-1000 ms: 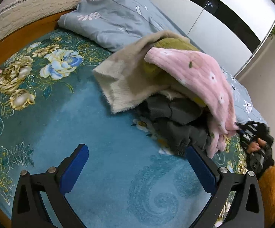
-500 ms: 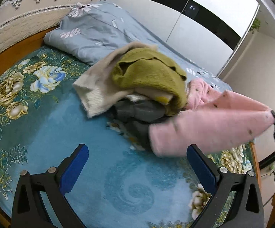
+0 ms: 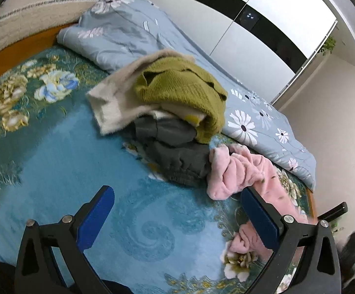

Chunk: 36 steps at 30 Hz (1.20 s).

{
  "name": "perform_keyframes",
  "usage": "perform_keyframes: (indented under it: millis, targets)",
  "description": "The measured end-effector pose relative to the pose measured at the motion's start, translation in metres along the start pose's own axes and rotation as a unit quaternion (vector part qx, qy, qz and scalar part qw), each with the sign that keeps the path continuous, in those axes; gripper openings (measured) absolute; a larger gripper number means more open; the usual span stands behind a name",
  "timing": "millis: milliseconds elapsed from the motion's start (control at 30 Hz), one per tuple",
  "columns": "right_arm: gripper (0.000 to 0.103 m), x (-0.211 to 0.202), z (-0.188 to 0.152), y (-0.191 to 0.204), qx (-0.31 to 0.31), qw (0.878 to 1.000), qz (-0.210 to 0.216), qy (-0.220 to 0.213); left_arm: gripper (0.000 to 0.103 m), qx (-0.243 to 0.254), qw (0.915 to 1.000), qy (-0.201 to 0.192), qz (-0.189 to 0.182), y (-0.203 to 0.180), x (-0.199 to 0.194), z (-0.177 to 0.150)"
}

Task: Fold clothes
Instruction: 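Pull the pink garment off the pile with the right tool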

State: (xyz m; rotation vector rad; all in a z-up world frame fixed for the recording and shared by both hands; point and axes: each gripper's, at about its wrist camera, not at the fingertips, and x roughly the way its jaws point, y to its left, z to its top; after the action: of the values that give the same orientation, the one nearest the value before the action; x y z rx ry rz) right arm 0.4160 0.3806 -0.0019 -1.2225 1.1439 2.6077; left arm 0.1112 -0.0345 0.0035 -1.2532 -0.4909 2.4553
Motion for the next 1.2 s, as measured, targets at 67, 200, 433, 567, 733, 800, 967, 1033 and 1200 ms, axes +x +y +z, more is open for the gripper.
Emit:
perform_keyframes:
  millis: [67, 200, 433, 567, 733, 800, 967, 1033, 1200]
  targets:
    - [0.006, 0.033, -0.027, -0.016, 0.06, 0.998, 0.025, 0.017, 0.103, -0.008, 0.9999, 0.009, -0.005, -0.002, 0.006, -0.006]
    - [0.006, 0.089, -0.04, 0.012, 0.09, 0.992, 0.082, 0.045, 0.103, -0.007, 0.9995, 0.03, -0.006, -0.01, 0.016, -0.018]
    - [0.006, 0.142, 0.01, 0.14, 0.001, 0.982, 0.175, 0.063, 0.103, -0.008, 0.9999, 0.004, 0.015, 0.002, -0.001, -0.003]
    - [0.006, 0.149, 0.049, 0.218, -0.047, 0.974, 0.216, 0.055, 0.103, -0.034, 0.9991, -0.02, 0.017, 0.029, -0.017, 0.017]
    - [0.006, 0.139, 0.091, 0.306, -0.084, 0.954, 0.287, 0.018, 0.103, -0.022, 0.9994, -0.028, -0.001, 0.074, -0.04, 0.044]
    - [0.006, 0.131, 0.098, 0.325, -0.086, 0.945, 0.314, 0.001, 0.103, -0.044, 0.9984, -0.036, 0.001, 0.094, -0.046, 0.053]
    - [0.006, 0.132, 0.092, 0.333, -0.09, 0.943, 0.321, -0.014, 0.103, -0.055, 0.9973, -0.044, 0.022, 0.129, -0.052, 0.061]
    - [0.006, 0.16, 0.074, 0.32, -0.095, 0.956, 0.276, 0.019, 0.103, -0.067, 0.9966, -0.041, 0.026, 0.146, -0.049, 0.061]
    - [0.006, 0.239, 0.007, 0.263, -0.099, 0.975, 0.147, 0.132, 0.103, -0.085, 0.996, -0.007, 0.028, 0.17, -0.027, 0.052]
